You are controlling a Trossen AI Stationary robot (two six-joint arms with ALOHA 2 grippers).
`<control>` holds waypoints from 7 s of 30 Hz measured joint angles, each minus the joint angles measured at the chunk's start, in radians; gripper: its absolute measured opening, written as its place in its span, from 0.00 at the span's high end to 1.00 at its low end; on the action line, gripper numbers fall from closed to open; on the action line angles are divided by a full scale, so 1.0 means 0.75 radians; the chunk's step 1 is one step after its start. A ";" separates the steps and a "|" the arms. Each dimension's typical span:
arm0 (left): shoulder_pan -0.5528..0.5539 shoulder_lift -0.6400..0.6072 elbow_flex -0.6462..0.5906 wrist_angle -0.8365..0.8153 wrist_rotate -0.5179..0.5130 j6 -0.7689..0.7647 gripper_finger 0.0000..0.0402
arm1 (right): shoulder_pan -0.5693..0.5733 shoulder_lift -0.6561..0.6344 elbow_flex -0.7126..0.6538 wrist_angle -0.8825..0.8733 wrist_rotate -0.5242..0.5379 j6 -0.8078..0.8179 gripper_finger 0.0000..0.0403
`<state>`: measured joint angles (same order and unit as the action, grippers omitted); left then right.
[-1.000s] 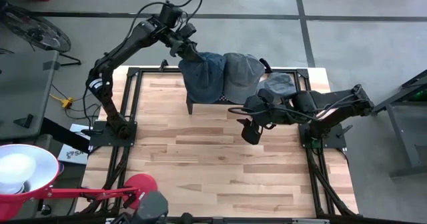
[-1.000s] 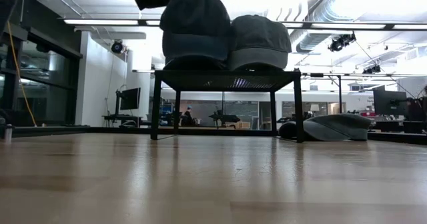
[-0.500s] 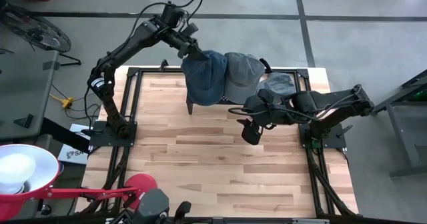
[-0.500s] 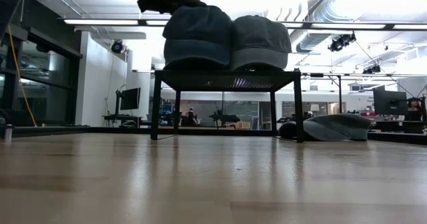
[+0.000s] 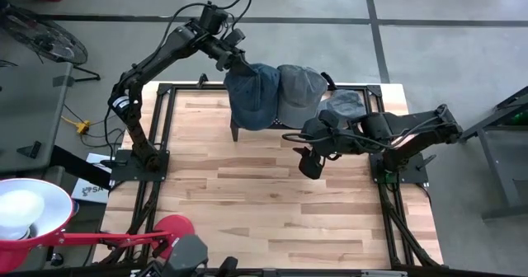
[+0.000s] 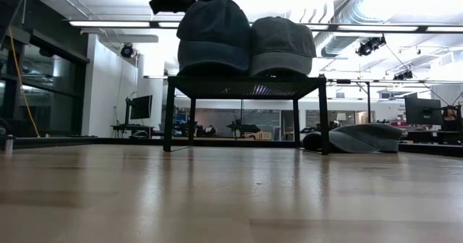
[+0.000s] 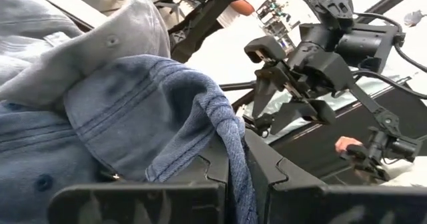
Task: Pick & Place hat
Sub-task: Stack the blue cap on top of the stacked blue caps on the shelf, then stack the gray cap on top of the stacked gray caps on the shelf
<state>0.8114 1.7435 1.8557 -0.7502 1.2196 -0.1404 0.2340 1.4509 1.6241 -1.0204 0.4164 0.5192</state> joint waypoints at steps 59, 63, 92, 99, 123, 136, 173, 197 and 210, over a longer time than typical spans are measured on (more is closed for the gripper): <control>-0.012 -0.051 -0.077 -0.042 -1.035 0.267 0.92 | 0.001 0.000 0.000 -0.010 0.064 0.015 0.50; -0.012 -0.051 -0.138 -0.026 -0.986 0.266 0.92 | 0.001 0.000 0.000 -0.009 0.064 0.031 0.50; -0.037 -0.055 -0.164 0.144 -0.917 0.356 0.38 | 0.001 0.000 0.000 -0.015 0.019 0.081 0.50; -0.038 -0.063 -0.084 0.129 -0.936 0.355 0.34 | 0.001 0.000 0.000 -0.020 -0.003 0.086 0.50; -0.186 -0.063 0.271 0.083 -0.904 0.335 0.34 | -0.083 -0.228 -0.001 -0.070 0.320 0.098 0.50; -0.265 -0.079 0.330 0.040 -0.887 0.150 0.34 | -0.368 -0.279 -0.001 -0.301 0.444 0.122 0.50; -0.350 -0.095 0.329 -0.159 -0.976 0.214 0.34 | -1.424 -0.244 -0.253 -0.450 0.069 0.112 0.58; -0.349 -0.094 0.328 -0.342 -0.947 0.466 0.34 | -1.574 -0.243 -1.100 0.266 -0.018 0.559 0.56; -0.349 -0.094 0.328 -0.412 -0.952 0.531 0.34 | -1.632 -0.244 -1.253 0.649 0.080 0.529 0.42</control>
<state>0.5495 1.6733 2.1017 -1.0593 0.5053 0.2581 -0.9900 1.2682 0.6844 -0.5335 0.4761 0.9158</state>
